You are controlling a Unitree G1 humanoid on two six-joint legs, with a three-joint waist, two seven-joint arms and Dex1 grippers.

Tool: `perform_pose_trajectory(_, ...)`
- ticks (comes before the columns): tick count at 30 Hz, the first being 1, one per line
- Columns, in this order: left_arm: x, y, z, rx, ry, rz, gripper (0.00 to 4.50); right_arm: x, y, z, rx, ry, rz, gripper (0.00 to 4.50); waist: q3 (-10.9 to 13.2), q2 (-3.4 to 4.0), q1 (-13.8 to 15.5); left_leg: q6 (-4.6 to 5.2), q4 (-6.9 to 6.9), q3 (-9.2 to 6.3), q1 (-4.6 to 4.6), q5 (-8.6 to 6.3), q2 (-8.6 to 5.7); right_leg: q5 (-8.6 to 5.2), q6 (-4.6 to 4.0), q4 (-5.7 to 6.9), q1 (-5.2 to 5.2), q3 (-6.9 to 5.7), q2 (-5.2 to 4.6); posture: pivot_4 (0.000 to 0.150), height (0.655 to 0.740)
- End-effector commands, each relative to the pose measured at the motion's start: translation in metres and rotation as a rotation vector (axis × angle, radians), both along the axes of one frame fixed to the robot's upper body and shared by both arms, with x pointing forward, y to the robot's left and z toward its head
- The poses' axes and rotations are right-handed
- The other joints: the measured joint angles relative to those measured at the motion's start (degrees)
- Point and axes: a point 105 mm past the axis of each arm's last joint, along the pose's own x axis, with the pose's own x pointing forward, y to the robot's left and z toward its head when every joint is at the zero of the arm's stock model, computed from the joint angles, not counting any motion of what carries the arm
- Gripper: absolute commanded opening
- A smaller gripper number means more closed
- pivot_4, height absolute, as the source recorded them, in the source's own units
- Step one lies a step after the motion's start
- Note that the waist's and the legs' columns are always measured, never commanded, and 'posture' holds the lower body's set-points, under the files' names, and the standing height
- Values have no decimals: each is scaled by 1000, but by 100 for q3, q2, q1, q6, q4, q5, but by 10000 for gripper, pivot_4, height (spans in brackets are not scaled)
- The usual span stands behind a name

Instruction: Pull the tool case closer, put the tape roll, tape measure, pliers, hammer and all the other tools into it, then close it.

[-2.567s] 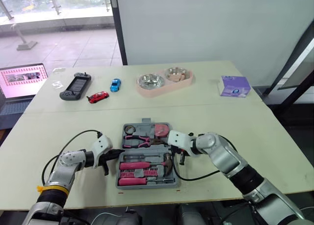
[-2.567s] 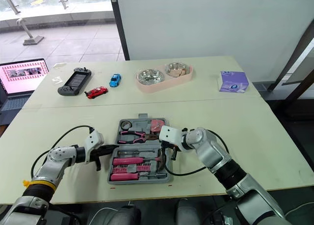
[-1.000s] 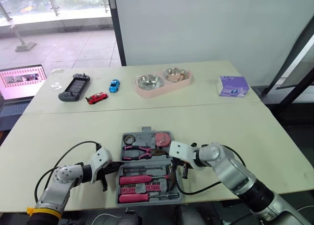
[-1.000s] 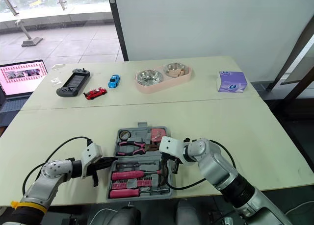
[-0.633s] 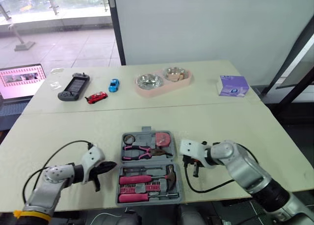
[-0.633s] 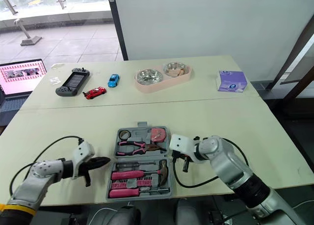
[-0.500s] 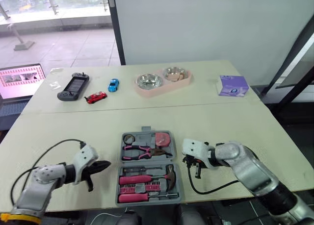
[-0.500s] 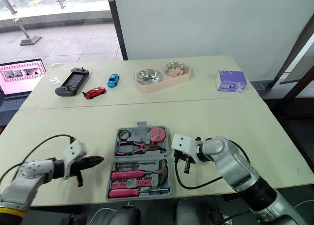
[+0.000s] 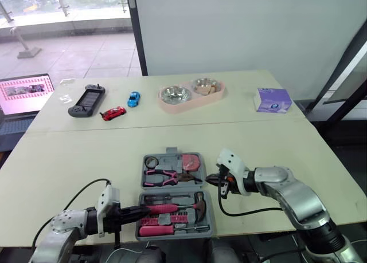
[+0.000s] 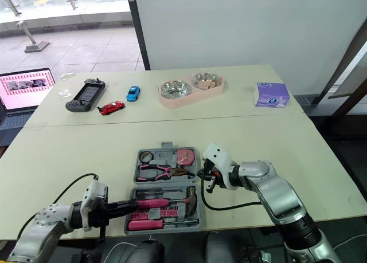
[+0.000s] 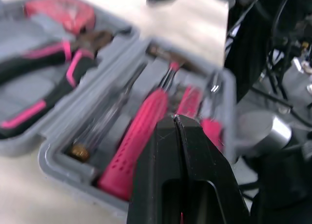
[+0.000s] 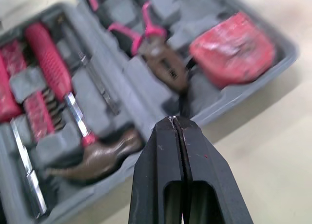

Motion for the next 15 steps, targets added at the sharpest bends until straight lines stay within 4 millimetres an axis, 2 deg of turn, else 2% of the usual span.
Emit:
perform_pose_trajectory(1, -5, -3, -19, 57, -1, -25, 268, 10, -3, 10, 18, -28, -51, 0, 0, 0, 3, 0, -1, 0, 1, 0, 0, 7, 13, 0, 0, 0, 0, 1500, 7360)
perform_pose_trajectory(2, -6, -3, -26, 83, 4, -32, 268, 13, -4, 10, 18, -27, -64, 0, 0, 1, 0, 0, -1, 0, 1, 0, 0, 8, 15, 0, 0, 0, 0, 1500, 7360)
perform_pose_trajectory(5, -8, -6, -35, 100, -4, -52, 0, 24, -4, 13, 46, -24, -105, 8045, -4, 5, 7, 0, -1, 0, 4, 0, 0, 8, 14, 0, 1, 0, -1, 1500, 7360)
perform_pose_trajectory(9, -8, -4, -46, 150, -3, -49, 0, 37, 1, 18, 159, 46, -169, 26886, -5, 8, -19, 0, -3, 1, 9, 0, 0, 10, 17, 3, 1, 1, 0, 1500, 7360)
perform_pose_trajectory(13, -10, -2, -51, 169, -3, -60, 0, 50, 6, 13, 232, 167, -214, 44700, -17, 27, -15, 0, -5, 1, 18, 0, 0, 10, 16, 4, 7, 2, 0, 1500, 7360)
perform_pose_trajectory(15, -11, -2, -50, 173, -4, -71, 0, 56, 9, 9, 270, 231, -237, 44700, -19, 31, -30, 0, -6, 1, 22, 0, 0, 10, 16, 5, 10, 2, 0, 1500, 7360)
